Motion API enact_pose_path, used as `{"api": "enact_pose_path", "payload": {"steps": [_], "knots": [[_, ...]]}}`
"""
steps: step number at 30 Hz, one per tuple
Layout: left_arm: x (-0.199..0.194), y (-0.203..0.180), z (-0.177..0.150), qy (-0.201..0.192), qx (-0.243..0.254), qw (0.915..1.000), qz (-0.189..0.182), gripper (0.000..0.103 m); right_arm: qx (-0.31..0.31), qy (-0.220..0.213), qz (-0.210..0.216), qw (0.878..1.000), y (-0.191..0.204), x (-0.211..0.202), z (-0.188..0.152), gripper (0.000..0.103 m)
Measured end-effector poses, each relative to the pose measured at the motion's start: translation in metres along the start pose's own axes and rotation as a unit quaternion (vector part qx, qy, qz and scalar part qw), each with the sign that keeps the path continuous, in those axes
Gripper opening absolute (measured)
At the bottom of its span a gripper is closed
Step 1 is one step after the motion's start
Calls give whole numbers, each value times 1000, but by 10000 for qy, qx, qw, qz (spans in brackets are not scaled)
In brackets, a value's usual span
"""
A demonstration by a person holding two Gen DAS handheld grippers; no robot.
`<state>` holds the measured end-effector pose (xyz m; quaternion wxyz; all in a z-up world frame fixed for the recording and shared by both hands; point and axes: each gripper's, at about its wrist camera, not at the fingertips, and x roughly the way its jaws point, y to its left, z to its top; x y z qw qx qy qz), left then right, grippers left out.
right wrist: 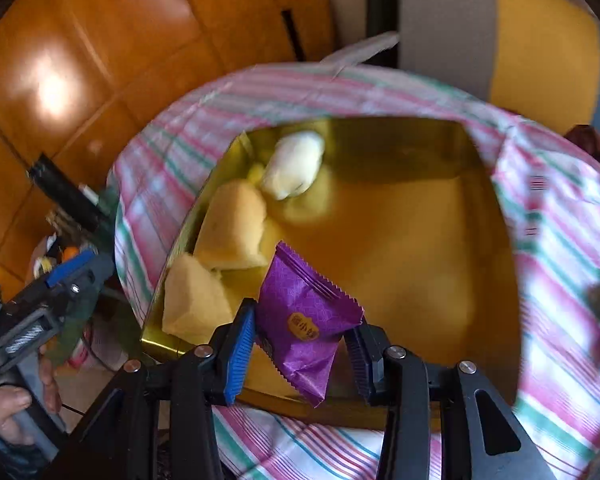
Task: Organize objects
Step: 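Carry the purple packet into the tray and open the right gripper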
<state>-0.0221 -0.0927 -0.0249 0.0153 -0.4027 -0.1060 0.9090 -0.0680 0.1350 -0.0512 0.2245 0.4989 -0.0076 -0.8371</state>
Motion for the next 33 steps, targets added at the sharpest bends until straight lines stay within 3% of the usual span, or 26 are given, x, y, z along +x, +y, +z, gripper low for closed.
{"api": "enact_pose_path", "payload": {"steps": [6,12,18,22,27,33], "knots": [[6,3,-2,88,-50,9999,-33,68,-252,468,460,9975,27,41,-9,46],[6,2,-4,69,-24,10000,-23,68,-160,372,504,9979,26,38,-17,50],[0,-10,-3,-1,182,9998,-57,68,205,46,474,9987,9,10,-19,67],[-6,-25,-3,-64,393,9991,-138,68,340,-316,294,9985,-3,-19,-22,87],[-12,-46,-4,-93,696,9972,-273,68,569,-637,49,9963,-28,-52,-28,94],[-14,-79,-6,-82,1094,9928,-480,68,1096,-898,-405,9891,-81,-90,-44,95]]}}
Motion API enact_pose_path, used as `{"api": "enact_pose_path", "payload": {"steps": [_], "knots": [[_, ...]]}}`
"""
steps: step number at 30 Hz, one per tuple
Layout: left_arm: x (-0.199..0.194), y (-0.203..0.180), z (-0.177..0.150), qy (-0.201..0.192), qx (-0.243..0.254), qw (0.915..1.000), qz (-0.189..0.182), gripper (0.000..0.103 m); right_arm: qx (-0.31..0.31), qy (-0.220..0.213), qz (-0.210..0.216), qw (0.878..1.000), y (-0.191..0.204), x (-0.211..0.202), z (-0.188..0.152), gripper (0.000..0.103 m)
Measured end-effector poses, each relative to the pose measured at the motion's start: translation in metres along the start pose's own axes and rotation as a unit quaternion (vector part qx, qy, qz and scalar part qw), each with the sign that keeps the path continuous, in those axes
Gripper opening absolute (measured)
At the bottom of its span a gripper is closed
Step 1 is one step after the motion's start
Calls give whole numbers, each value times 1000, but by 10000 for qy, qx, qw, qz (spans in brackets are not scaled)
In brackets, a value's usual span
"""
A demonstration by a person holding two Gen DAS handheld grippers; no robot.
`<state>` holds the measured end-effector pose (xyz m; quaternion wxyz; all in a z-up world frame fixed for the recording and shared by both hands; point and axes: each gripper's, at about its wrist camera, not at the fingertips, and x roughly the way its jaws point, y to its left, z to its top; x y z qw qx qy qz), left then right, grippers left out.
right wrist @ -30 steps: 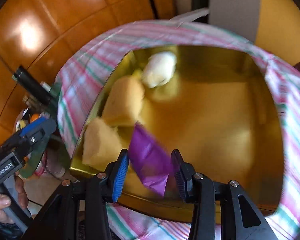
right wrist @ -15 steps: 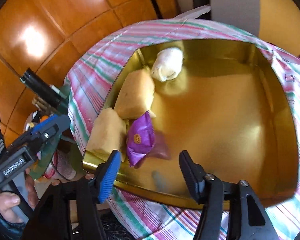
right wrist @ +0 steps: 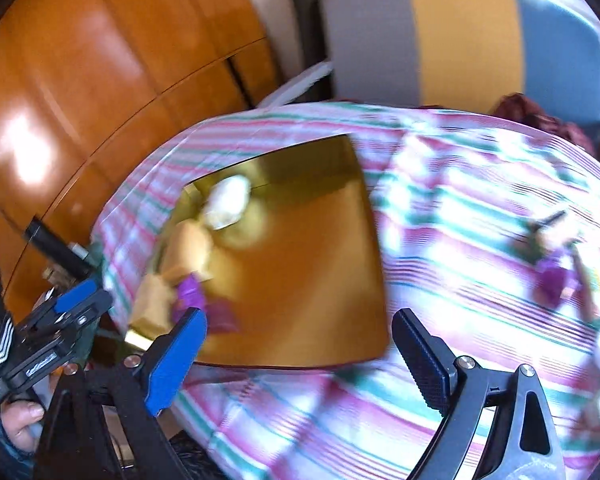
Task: Organize objects
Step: 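Carry the purple packet into the tray and open the right gripper, then move both grippers back toward the remaining snacks on the table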
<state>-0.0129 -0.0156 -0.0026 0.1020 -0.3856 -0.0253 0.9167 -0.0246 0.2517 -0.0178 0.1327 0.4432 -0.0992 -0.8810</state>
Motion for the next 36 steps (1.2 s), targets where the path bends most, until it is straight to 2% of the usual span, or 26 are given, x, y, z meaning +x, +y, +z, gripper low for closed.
{"api": "enact_pose_path", "payload": {"steps": [6,10,15,19,20,23,29,33,36], "knots": [[6,-36,4,59,420,9988,-227,68,549,-289,-614,9962,-68,-33,3,95],[9,-64,11,42,742,9964,-412,67,983,-718,-1174,9856,-120,-66,4,95],[15,-105,20,75,1098,9914,-710,63,1743,-1394,-2278,9478,-191,-110,-5,98],[20,-142,26,109,1414,9852,-964,63,2418,-1551,-2523,9240,-243,-125,-24,98],[22,-153,26,132,1493,9833,-1030,63,2607,-1554,-2543,9183,-255,-126,-31,98],[32,-184,28,236,1728,9766,-1257,63,3301,-1524,-2251,9040,-282,-125,-44,98],[64,-237,29,834,1683,9652,-1818,60,3494,-1696,-2032,8988,-288,-132,-47,98],[82,-269,36,877,1931,9602,-1817,60,3728,-1786,-1887,8908,-293,-138,-54,98],[103,-293,45,923,2166,9570,-1697,60,3840,-1776,-1738,8892,-295,-137,-56,98]]}}
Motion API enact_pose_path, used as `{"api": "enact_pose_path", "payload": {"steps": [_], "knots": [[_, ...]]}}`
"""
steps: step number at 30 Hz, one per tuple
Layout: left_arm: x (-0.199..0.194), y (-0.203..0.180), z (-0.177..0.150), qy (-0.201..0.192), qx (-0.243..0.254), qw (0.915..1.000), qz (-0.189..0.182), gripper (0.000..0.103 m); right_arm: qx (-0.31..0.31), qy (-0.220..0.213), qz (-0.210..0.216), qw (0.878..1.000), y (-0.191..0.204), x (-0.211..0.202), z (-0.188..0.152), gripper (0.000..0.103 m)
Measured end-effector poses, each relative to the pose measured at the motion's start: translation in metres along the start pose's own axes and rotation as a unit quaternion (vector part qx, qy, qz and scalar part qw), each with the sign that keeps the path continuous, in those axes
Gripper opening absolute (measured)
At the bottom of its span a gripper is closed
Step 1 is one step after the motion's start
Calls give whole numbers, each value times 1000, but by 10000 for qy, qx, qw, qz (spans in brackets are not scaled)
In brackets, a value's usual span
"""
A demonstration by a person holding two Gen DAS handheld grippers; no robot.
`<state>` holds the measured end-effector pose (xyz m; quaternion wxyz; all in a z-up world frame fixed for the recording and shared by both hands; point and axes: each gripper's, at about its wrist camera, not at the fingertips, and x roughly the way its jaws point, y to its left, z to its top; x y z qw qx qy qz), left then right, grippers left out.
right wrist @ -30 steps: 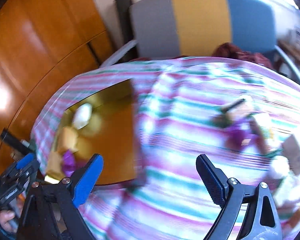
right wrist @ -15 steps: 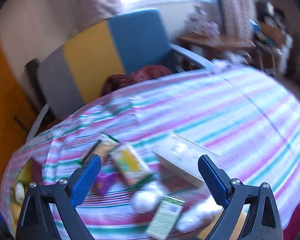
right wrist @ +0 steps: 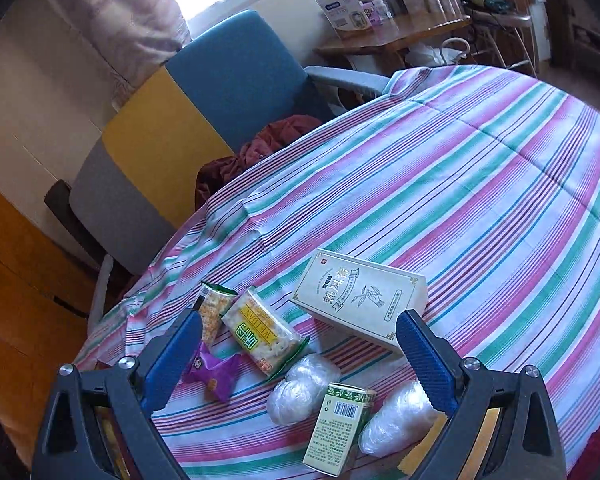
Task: Organize objects
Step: 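Move both grippers back toward the remaining snacks on the table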
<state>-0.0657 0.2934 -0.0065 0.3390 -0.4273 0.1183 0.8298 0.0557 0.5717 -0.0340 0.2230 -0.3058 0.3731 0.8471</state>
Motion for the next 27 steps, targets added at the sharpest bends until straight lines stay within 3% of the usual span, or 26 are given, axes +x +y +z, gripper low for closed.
{"api": "enact_pose_path", "payload": {"steps": [6,12,17,21,27], "knots": [[43,-8,36,228,237,9992,224,60,-16,176,191,9997,3,2,-3,98],[87,-24,69,406,933,9939,423,60,-25,293,390,9988,5,2,-5,98],[127,-44,84,771,1498,9851,331,61,137,164,514,9985,0,-6,-2,98],[150,-61,84,920,2091,9728,371,62,514,30,614,9968,-15,-12,2,98],[184,-54,90,1252,2026,9709,251,60,913,-77,680,9935,-31,-15,6,99]]}}
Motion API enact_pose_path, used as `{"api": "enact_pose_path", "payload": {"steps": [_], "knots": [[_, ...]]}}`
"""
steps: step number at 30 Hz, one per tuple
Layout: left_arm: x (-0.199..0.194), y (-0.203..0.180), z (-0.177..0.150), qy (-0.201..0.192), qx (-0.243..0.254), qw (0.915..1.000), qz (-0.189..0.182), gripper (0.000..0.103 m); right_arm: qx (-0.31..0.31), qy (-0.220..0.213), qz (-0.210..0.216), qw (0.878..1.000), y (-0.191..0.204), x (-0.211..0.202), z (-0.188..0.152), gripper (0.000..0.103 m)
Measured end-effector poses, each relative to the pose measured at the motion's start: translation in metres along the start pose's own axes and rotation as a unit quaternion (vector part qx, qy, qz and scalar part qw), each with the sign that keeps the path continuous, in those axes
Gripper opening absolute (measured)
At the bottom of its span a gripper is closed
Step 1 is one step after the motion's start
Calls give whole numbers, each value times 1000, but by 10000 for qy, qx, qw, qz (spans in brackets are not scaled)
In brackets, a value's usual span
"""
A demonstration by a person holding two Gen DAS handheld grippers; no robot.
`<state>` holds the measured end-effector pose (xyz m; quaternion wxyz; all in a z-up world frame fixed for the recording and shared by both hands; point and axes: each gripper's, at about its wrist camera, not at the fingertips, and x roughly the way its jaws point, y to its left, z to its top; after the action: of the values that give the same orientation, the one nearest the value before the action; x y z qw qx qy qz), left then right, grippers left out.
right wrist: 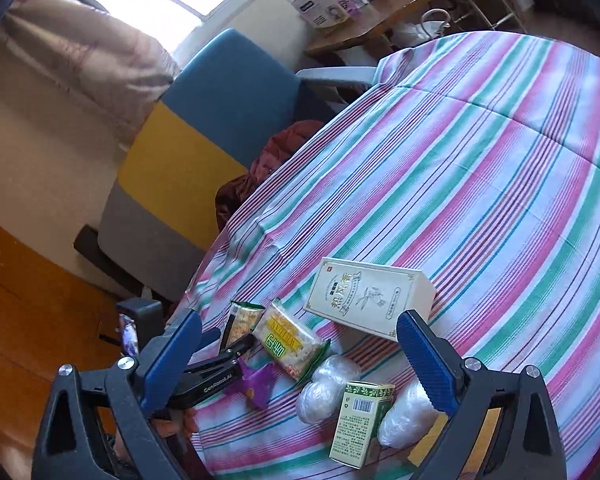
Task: Organize objects
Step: 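Move both grippers back toward the remaining snacks on the table, then grasp the cracker packet with the left gripper while the right gripper reaches a plastic bundle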
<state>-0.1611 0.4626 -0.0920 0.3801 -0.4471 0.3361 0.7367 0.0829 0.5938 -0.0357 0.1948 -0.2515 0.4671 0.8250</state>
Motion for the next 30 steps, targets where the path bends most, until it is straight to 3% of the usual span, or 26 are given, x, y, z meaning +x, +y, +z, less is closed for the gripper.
{"api": "enact_pose_path", "payload": {"steps": [1,4,11,16,26,30], "knots": [[5,6,0,80,-176,9997,-172,50,33,-2,0,10000,-2,0,1,99],[4,17,-5,-16,-544,9979,-356,38,113,-17,-52,9999,-5,1,3,99],[-25,60,-27,-432,-1684,9829,-609,38,50,-21,-198,9998,-5,4,5,99],[-72,66,-50,-874,-1934,9749,-666,38,-11,57,-355,9994,-6,11,4,99],[-178,29,-141,-1604,-2054,9589,-1126,38,613,-232,-449,9968,-33,0,12,99],[-206,26,-179,-1816,-2081,9549,-1093,38,583,29,-525,9969,-32,10,10,99]]}}
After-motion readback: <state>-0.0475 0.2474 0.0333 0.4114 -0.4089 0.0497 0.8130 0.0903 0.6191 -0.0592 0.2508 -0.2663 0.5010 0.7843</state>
